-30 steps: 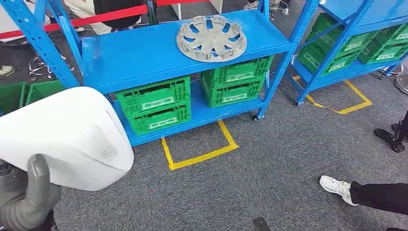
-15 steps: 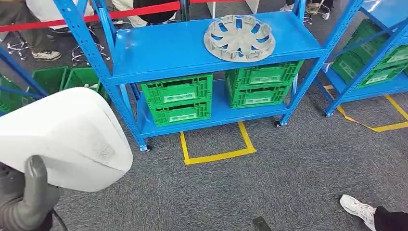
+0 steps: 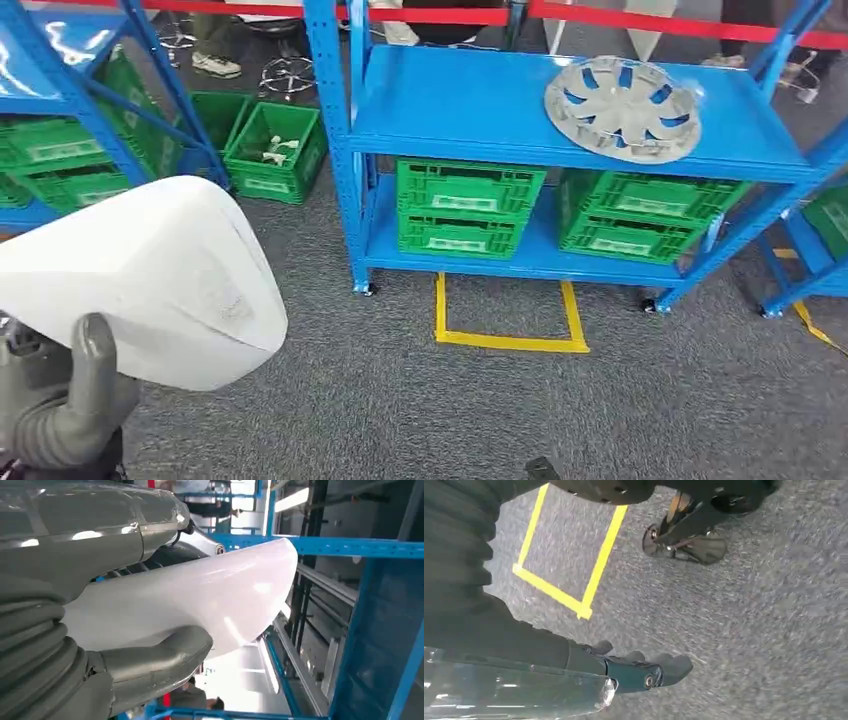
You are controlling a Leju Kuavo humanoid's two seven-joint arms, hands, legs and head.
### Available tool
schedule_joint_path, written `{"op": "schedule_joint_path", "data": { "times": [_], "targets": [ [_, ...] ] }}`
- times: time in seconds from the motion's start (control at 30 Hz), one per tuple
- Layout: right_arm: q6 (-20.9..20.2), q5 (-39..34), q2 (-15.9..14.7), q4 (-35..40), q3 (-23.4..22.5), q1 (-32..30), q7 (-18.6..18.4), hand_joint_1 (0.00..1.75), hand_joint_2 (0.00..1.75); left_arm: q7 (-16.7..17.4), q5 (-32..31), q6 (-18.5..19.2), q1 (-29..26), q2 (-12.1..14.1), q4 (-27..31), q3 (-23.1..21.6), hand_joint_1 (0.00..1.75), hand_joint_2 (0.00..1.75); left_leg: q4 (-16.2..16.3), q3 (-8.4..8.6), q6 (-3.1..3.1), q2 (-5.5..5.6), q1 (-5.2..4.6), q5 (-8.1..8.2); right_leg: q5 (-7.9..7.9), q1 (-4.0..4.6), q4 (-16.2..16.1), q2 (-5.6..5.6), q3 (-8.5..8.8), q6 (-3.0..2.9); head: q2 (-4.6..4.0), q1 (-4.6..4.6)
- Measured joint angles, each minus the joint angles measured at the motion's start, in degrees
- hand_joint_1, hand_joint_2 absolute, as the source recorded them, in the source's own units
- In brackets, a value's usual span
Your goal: Take the parts from the cabinet and place them on the table.
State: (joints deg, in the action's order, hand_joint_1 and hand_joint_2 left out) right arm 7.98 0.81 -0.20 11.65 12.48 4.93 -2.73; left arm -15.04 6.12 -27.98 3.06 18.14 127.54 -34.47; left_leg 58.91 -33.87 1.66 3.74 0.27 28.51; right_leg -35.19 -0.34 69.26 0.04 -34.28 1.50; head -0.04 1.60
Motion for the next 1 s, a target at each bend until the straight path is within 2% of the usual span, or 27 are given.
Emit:
{"op": "schedule_joint_path", "data": {
  "times": [0.03, 0.07, 0.1, 0.13, 0.2, 0.23, 0.27, 0.3, 0.33, 0.37, 0.4, 0.43, 0.47, 0.5, 0.53, 0.57, 0.6, 0.63, 0.67, 0.73, 0.77, 0.8, 0.83, 0.9, 0.93, 0.97, 1.0],
  "targets": [
    [0.00, -0.17, 0.00, 0.02, 0.31, 0.19, 0.00, 0.00, 1.75, -0.04, 0.00, 0.00, -0.01, 0.00, 0.00, 0.02, 1.75, 1.75, 0.00, 0.05, -0.10, 0.66, -0.06, -0.07, 2.66, 0.05, -4.49, 0.54, 1.89, -0.51, 0.00, 0.09],
    [0.00, -0.20, -0.04, 0.02, 0.41, 0.24, 0.00, 0.00, 1.75, -0.09, -0.02, -0.02, -0.02, 0.00, 0.02, 0.02, 1.75, 1.75, -0.02, 0.07, -0.17, 1.22, -0.05, -0.13, 4.96, 0.14, -8.89, 2.29, 3.63, -1.17, 0.00, 0.15],
    [0.00, -0.24, -0.35, 0.02, 0.50, 0.14, 0.00, 0.00, 1.75, -0.09, -0.09, -0.04, -0.05, 0.00, 0.02, 0.02, 1.75, 1.75, 0.08, -0.21, -0.51, 1.66, -0.08, -0.31, 4.82, 0.13, -10.59, 4.78, 4.37, -2.01, 0.00, -0.24],
    [-0.02, -0.26, -0.30, 0.02, 0.66, 0.07, 0.00, 0.00, 1.75, -0.09, -0.11, -0.09, -0.15, 0.00, 0.02, 0.04, 1.75, 1.75, 0.15, -0.55, -0.85, 2.30, 0.24, -0.52, 5.12, 0.23, -11.35, 4.46, 4.43, -2.03, 0.00, -0.38],
    [-0.02, -0.31, -0.42, 0.02, 0.72, 0.35, -0.22, 0.00, 1.75, -0.09, -0.15, -0.17, -0.55, 0.00, 0.11, 0.13, 1.75, 1.75, -0.11, -1.11, -1.72, 3.20, 0.64, -1.08, 5.05, 0.55, -11.72, 3.56, 4.50, -2.13, 0.00, 0.13],
    [-0.02, -0.31, -0.42, 0.02, 0.74, 0.37, -0.24, 0.00, 1.75, -0.09, -0.17, -0.15, -0.63, 0.02, 0.37, 0.15, 1.75, 1.75, -0.41, -1.30, -2.25, 3.77, 0.36, -1.42, 5.13, 0.34, -13.14, 2.84, 4.98, -2.23, 0.00, 0.20],
    [-0.02, -0.30, -0.39, 0.04, 0.74, 0.54, -0.24, 0.00, 1.75, -0.11, -0.20, -0.17, -0.87, 0.09, 0.59, 0.20, 1.75, 1.75, 0.21, -1.62, -2.06, 0.55, 0.18, -0.76, 5.80, -0.12, -14.13, 1.91, 5.17, -2.18, 0.00, 0.07],
    [-0.02, -0.31, -0.42, 0.04, 0.74, 0.44, -0.24, 0.00, 1.75, -0.15, -0.22, -0.17, -0.62, 0.11, 0.74, 0.22, 1.75, 1.75, 1.44, -2.27, -2.43, -3.13, -0.14, 0.65, 6.05, -0.04, -14.72, 1.61, 5.32, -2.40, 0.00, -0.42],
    [-0.07, -0.31, -0.37, 0.04, 0.74, 0.25, -0.24, 0.00, 1.75, -0.09, -0.24, -0.20, -0.53, 0.07, 0.74, 0.22, 1.75, 1.75, 5.18, -3.97, -2.74, -3.92, 0.22, 3.35, 6.12, -0.07, -14.78, 0.83, 5.23, -2.52, 0.00, -1.16],
    [-0.17, -0.35, -0.39, 0.02, 0.76, -0.02, -0.30, 0.00, 1.75, 0.09, -0.35, -0.35, -0.67, 0.11, 0.79, 0.22, 1.75, 1.75, 9.45, -5.70, -3.05, -3.94, 0.49, 5.54, 6.11, -0.09, -14.75, 0.01, 5.21, -2.52, 0.00, -1.42],
    [-0.17, -0.39, -0.33, 0.00, 0.79, -0.19, -0.37, 0.00, 1.75, 0.37, -0.46, -0.46, -0.93, 0.13, 0.79, 0.22, 1.75, 1.75, 12.93, -7.14, -3.40, -3.91, 0.74, 7.02, 6.11, -0.13, -14.74, -0.79, 5.19, -2.52, 0.00, -1.55],
    [-0.17, -0.48, -0.26, 0.00, 0.81, -0.20, -0.55, 0.00, 1.75, 0.83, -0.66, -0.68, -1.02, 0.20, 0.79, 0.24, 1.75, 1.75, 14.79, -7.83, -3.78, -3.92, 0.96, 7.40, 6.10, -0.18, -14.64, -1.59, 5.09, -2.51, 0.00, -1.66],
    [-0.28, -0.72, -0.20, 0.00, 0.90, -0.10, -0.96, 0.00, 1.75, 1.69, -0.87, -1.01, -1.10, 0.26, 0.79, 0.24, 1.75, 1.75, 14.10, -7.16, -4.09, -4.02, 1.21, 6.44, 6.05, -0.26, -14.49, -2.34, 5.02, -2.42, 0.00, -1.86],
    [-0.37, -0.85, -0.09, 0.00, 1.05, -0.01, -1.37, 0.00, 1.75, 2.40, -1.11, -1.51, -1.26, 0.39, 0.85, 0.24, 1.75, 1.75, 11.60, -5.56, -4.37, -4.35, 1.41, 4.81, 5.92, -0.34, -14.31, -2.95, 4.98, -2.22, 0.00, -2.01],
    [-0.50, -0.98, 0.09, 0.00, 1.16, 0.03, -1.79, 0.00, 1.75, 3.38, -1.40, -1.94, -1.52, 0.66, 0.96, 0.26, 1.75, 1.75, 6.89, -2.60, -4.63, -5.24, 1.54, 2.51, 5.70, -0.55, -13.98, -3.59, 4.99, -1.86, 0.00, -2.10],
    [-0.55, -1.05, 0.15, 0.00, 1.16, 0.06, -2.23, 0.00, 1.75, 4.22, -1.60, -2.47, -1.79, 0.96, 1.20, 0.26, 1.75, 1.75, 2.09, 0.45, -4.72, -7.34, 1.57, 0.67, 5.37, -0.65, -13.44, -4.06, 4.99, -1.35, 0.00, -2.19],
    [-0.72, -1.27, 0.13, 0.00, 1.18, 0.00, -2.54, 0.00, 1.75, 4.79, -1.86, -2.86, -1.82, 1.27, 1.53, 0.26, 1.75, 1.75, 0.01, 1.46, -4.84, -10.64, 0.83, 1.81, 5.01, -0.43, -13.03, -4.50, 4.85, -0.81, 0.00, -2.54],
    [-0.85, -1.35, 0.15, 0.00, 1.25, 0.04, -2.80, 0.00, 1.75, 5.29, -2.10, -3.30, -2.05, 1.55, 1.79, 0.31, 1.75, 1.75, -0.17, 1.26, -3.69, -9.54, 0.91, 1.32, 4.67, -0.19, -12.34, -4.98, 4.74, -0.43, 0.00, -2.71],
    [-1.07, -1.38, 0.15, 0.00, 1.49, 0.10, -2.93, 0.00, 1.75, 5.70, -2.47, -3.78, -2.34, 1.83, 2.29, 0.33, 1.75, 1.75, 0.06, 0.96, -3.20, -9.03, 0.77, 1.40, 4.71, -0.20, -12.40, -5.54, 4.80, -0.26, 0.00, -2.17],
    [-1.33, -1.42, 0.22, 0.00, 2.05, 0.08, -3.24, 0.00, 1.75, 6.25, -3.17, -4.24, -2.56, 2.38, 3.13, 0.37, 1.75, 1.75, 0.12, 0.45, -2.44, -7.52, 0.62, 1.15, 4.79, -0.35, -12.69, -6.85, 5.02, 0.14, 0.00, -2.10],
    [-1.38, -1.49, 0.35, 0.00, 2.14, 0.13, -3.32, 0.00, 1.75, 6.29, -3.28, -4.24, -2.57, 2.49, 3.56, 0.35, 1.75, 1.75, -0.20, 0.43, -1.87, -6.64, 0.87, 0.81, 4.25, -0.48, -12.53, -6.80, 4.85, 0.56, 0.00, -2.03],
    [-1.38, -1.51, 0.44, 0.02, 2.18, 0.13, -3.34, 0.00, 1.75, 6.40, -3.37, -4.26, -2.49, 2.56, 4.00, 0.35, 1.75, 1.75, -0.19, 0.25, -1.56, -5.95, 0.92, 0.61, 2.52, -0.71, -10.94, -3.90, 4.49, 0.80, 0.00, -1.68],
    [-1.36, -1.53, 0.48, 0.02, 2.23, -0.01, -3.34, 0.00, 1.75, 6.62, -3.43, -4.26, -2.34, 2.64, 4.22, 0.35, 1.75, 1.75, -0.19, 0.11, -1.29, -5.23, 0.90, 0.46, 0.16, -0.76, -7.56, -2.18, 3.21, 0.79, 0.00, -1.38],
    [-1.03, -2.06, 0.48, -0.02, 2.49, -0.27, -3.01, 0.00, 1.75, 6.89, -3.45, -4.17, -2.32, 2.67, 4.31, 0.35, 1.75, 1.75, -0.18, -0.13, -0.94, -3.54, 0.64, 0.24, -4.10, -0.70, 1.52, -0.74, -0.42, 0.68, 0.00, -0.57],
    [-0.87, -2.21, 0.46, -0.02, 2.60, -0.39, -2.43, 0.00, 1.75, 7.04, -3.45, -4.09, -2.33, 2.73, 4.31, 0.35, 1.75, 1.75, -0.16, -0.17, -0.84, -2.61, 0.48, 0.17, -4.65, -0.62, 4.16, -0.50, -1.54, 0.52, 0.00, -0.26],
    [-0.74, -2.23, 0.48, -0.02, 2.64, -0.41, -1.62, 0.00, 1.75, 7.15, -3.43, -3.96, -2.32, 2.78, 4.31, 0.35, 1.75, 1.75, -0.16, -0.13, -0.75, -1.79, 0.34, 0.11, -3.82, -0.55, 4.16, -0.39, -1.49, 0.25, 0.00, 0.00],
    [-0.63, -2.23, 0.50, 0.00, 2.80, -0.31, -0.66, 0.00, 1.75, 7.17, -3.37, -3.68, -2.30, 2.86, 4.33, 0.35, 1.75, 1.75, -0.14, -0.10, -0.69, -1.01, 0.18, 0.06, -1.99, -0.49, 2.21, -0.21, -0.72, -0.14, 0.00, 0.24]
  ]
}}
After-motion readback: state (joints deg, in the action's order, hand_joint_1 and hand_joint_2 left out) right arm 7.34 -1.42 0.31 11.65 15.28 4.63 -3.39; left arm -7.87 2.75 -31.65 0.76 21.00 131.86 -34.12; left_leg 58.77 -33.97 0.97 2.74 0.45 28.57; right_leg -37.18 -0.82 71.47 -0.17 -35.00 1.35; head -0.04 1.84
